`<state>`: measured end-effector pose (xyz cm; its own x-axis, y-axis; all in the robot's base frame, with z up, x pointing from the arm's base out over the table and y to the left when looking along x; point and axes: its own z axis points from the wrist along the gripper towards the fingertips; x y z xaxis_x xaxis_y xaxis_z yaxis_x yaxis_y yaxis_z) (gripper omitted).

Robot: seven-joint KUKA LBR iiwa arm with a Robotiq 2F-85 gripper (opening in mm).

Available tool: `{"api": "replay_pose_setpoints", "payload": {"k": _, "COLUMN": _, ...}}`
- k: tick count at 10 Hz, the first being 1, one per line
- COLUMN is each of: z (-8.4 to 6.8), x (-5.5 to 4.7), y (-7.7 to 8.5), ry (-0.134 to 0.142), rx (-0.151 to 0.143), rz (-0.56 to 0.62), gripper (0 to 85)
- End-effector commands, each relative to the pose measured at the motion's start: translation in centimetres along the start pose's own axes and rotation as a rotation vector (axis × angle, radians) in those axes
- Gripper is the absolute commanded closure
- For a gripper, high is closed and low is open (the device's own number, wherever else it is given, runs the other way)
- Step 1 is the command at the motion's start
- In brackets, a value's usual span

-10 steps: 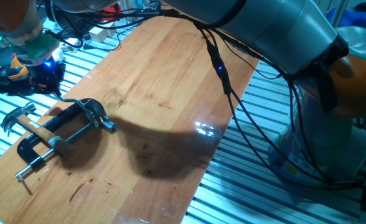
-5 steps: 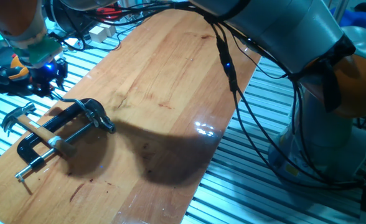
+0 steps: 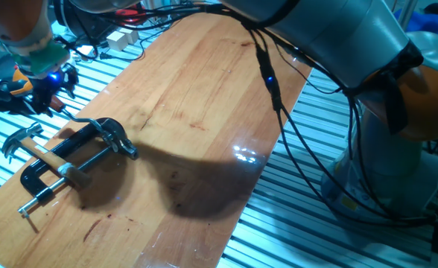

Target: Pull up the lever

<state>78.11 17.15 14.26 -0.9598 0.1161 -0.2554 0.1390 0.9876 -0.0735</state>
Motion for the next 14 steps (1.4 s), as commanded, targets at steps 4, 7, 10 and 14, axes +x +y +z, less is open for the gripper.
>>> {"api": "replay_pose_setpoints", "payload": {"k": 4, "z": 0.50, "x": -0.28, "y": 0.03, "ry": -0.059, "rx": 0.009, "rz": 0.010, "gripper": 34.0}}
{"api": "replay_pose_setpoints", "payload": {"k": 7, "z": 0.86, "x": -0.79, "y": -0.17, "ry": -0.084, "rx": 0.012, "rz": 0.014, "gripper": 34.0}}
{"api": "replay_pose_setpoints", "payload": {"k": 10, "z": 1.01, "x": -0.77, "y": -0.09, "ry": -0.073, "rx": 0.010, "rz": 0.003, "gripper": 34.0}}
{"api": "replay_pose_setpoints", "payload": {"k": 14, "z": 1.05, "x": -0.81, "y": -0.13, "ry": -0.074, "rx": 0.009, "rz": -0.007, "gripper": 68.0}}
